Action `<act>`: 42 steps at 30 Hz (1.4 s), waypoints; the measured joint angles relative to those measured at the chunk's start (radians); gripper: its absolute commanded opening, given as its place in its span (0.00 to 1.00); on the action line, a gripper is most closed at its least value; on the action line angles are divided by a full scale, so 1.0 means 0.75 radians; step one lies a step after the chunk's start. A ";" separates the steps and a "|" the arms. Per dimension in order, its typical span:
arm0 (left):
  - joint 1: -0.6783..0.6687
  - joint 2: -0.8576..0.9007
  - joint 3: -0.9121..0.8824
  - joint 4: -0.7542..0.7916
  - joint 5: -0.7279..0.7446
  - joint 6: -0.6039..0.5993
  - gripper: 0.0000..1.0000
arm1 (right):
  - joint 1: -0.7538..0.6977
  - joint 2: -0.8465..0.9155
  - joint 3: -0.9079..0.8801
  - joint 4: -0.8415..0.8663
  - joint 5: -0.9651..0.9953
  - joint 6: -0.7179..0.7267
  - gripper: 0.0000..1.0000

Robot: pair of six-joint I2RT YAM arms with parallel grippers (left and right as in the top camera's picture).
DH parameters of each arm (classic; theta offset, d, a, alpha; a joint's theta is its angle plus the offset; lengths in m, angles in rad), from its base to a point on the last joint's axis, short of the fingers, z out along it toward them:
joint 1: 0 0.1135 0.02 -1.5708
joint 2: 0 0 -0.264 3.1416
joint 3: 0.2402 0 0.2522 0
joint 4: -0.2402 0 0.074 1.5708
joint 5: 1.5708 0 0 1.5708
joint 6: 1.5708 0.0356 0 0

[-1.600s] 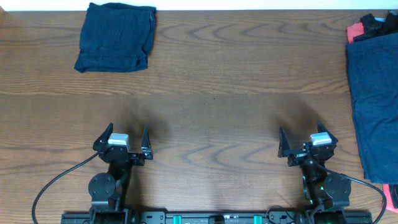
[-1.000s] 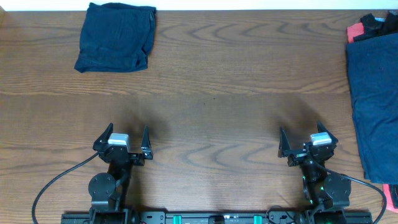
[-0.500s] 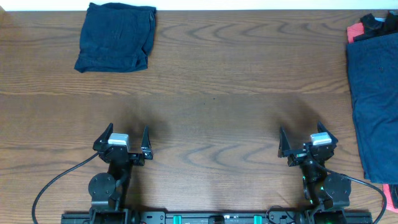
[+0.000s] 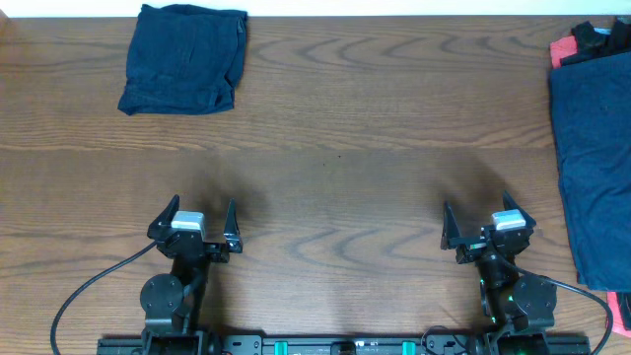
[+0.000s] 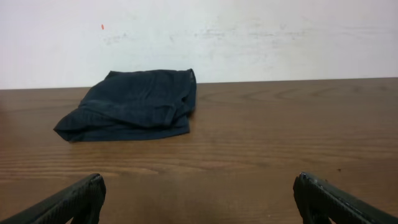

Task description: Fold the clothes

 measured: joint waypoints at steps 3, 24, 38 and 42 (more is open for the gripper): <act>0.000 0.000 0.000 0.000 0.000 0.001 0.98 | 0.000 0.000 0.000 0.000 0.000 0.000 0.99; 0.000 0.000 0.000 0.000 0.000 0.001 0.98 | 0.000 0.000 -0.001 0.100 -0.219 0.163 0.99; 0.000 0.000 0.005 -0.007 0.001 0.001 0.98 | 0.000 0.000 0.005 0.573 -0.661 0.375 0.99; 0.000 0.000 0.005 -0.007 0.000 0.001 0.98 | 0.000 0.030 0.063 0.533 -0.635 0.365 0.99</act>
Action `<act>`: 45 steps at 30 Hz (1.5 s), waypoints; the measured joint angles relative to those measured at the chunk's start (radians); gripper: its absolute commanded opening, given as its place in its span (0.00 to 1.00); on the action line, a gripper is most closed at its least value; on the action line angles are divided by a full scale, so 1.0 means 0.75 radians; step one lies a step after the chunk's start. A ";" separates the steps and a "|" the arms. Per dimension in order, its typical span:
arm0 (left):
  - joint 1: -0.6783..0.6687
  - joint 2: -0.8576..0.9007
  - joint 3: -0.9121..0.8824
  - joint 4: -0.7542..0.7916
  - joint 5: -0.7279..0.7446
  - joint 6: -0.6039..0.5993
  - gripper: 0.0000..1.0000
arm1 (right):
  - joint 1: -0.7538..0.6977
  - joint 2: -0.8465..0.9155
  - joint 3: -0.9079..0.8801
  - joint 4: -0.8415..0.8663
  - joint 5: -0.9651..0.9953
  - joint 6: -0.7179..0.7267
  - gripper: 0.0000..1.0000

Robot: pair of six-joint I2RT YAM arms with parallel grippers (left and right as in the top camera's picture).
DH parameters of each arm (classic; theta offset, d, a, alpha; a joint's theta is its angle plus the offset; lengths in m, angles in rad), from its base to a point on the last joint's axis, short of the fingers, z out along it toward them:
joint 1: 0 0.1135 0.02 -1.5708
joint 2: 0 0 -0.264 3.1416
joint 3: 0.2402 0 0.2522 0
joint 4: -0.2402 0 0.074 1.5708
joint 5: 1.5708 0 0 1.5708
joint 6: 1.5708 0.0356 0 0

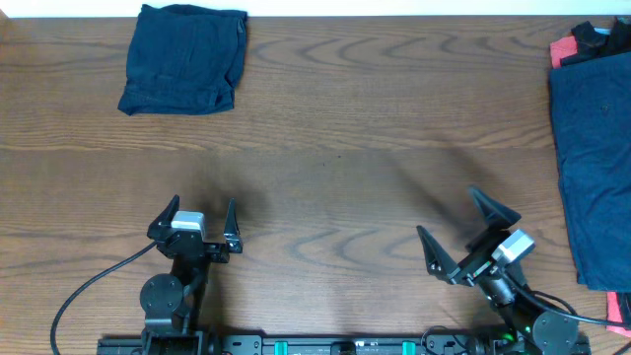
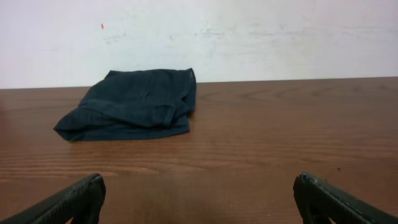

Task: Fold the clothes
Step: 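Move the right gripper to the navy shorts on the right stack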

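Observation:
A folded dark navy garment (image 1: 183, 58) lies at the table's far left corner, also in the left wrist view (image 2: 129, 104) by the wall. A larger dark blue cloth (image 1: 592, 158) lies spread at the right edge with red cloth (image 1: 567, 49) and black cloth beside it. My left gripper (image 1: 204, 214) (image 2: 198, 186) sits open near the front edge, nothing between its fingers. My right gripper (image 1: 455, 221) stands open at the front right, turned toward the left, empty.
The brown wooden table (image 1: 335, 148) spans the view. A white wall (image 2: 249, 31) runs behind its far edge. A bit of red cloth (image 1: 621, 311) shows at the front right corner. Cables trail from the arm bases along the front edge.
My right gripper has turned to the left and now points diagonally, with its base shifted toward the front. The left arm and all the clothes are as before.

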 measured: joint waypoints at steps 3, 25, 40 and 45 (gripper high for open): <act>0.000 0.000 0.001 0.000 0.000 0.000 0.98 | 0.000 0.089 0.113 -0.068 0.035 -0.051 0.99; 0.001 0.000 0.002 -0.003 0.000 0.000 0.98 | -0.020 1.889 1.654 -1.220 0.938 -0.525 0.99; 0.001 0.000 0.002 -0.003 0.001 0.000 0.98 | -0.329 2.489 1.975 -1.234 1.355 -0.607 0.99; 0.001 0.000 0.002 -0.003 0.000 0.000 0.98 | -0.342 2.607 1.985 -1.076 1.374 -0.631 0.99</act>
